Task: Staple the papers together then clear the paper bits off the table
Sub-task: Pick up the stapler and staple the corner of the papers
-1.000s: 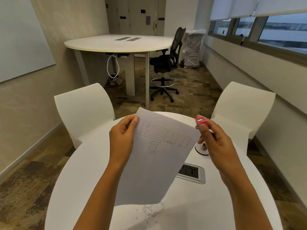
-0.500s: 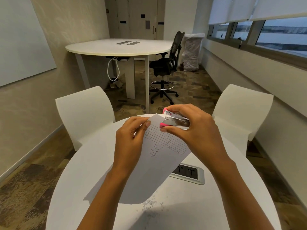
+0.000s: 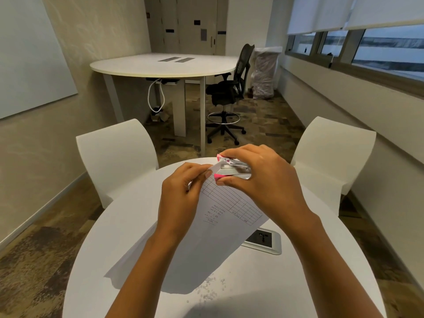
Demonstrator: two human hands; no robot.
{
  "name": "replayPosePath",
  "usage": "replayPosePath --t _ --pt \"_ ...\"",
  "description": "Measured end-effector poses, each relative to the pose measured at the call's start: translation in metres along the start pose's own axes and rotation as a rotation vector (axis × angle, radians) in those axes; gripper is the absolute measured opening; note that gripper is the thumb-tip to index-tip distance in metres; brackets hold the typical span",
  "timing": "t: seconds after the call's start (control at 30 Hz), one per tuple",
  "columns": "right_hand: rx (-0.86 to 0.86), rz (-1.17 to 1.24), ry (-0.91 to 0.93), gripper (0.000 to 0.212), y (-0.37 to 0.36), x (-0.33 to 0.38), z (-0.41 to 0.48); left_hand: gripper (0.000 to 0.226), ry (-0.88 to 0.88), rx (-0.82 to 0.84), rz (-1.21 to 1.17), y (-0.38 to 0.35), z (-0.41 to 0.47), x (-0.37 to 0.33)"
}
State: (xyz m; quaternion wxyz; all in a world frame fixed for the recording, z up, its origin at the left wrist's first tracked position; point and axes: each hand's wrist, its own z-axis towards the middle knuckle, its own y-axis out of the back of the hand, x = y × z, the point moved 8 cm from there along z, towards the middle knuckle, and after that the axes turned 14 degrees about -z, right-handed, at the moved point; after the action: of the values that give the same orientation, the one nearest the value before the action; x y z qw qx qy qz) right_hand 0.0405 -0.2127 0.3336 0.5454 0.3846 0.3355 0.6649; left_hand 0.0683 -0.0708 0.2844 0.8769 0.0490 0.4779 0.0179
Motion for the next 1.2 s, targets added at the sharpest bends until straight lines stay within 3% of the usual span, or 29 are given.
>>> replayPosePath --t 0.53,1.2 --pt "0.109 0.126 0.022 0.051 -0.004 -0.002 0.003 0.015 0.039 -0.054 -0.024 0.002 0.000 0.008" --pt "0.082 0.136 0.038 0.041 -0.002 -0.001 0.007 0.016 -0.026 -0.034 -0.066 0.001 0.004 -0.003"
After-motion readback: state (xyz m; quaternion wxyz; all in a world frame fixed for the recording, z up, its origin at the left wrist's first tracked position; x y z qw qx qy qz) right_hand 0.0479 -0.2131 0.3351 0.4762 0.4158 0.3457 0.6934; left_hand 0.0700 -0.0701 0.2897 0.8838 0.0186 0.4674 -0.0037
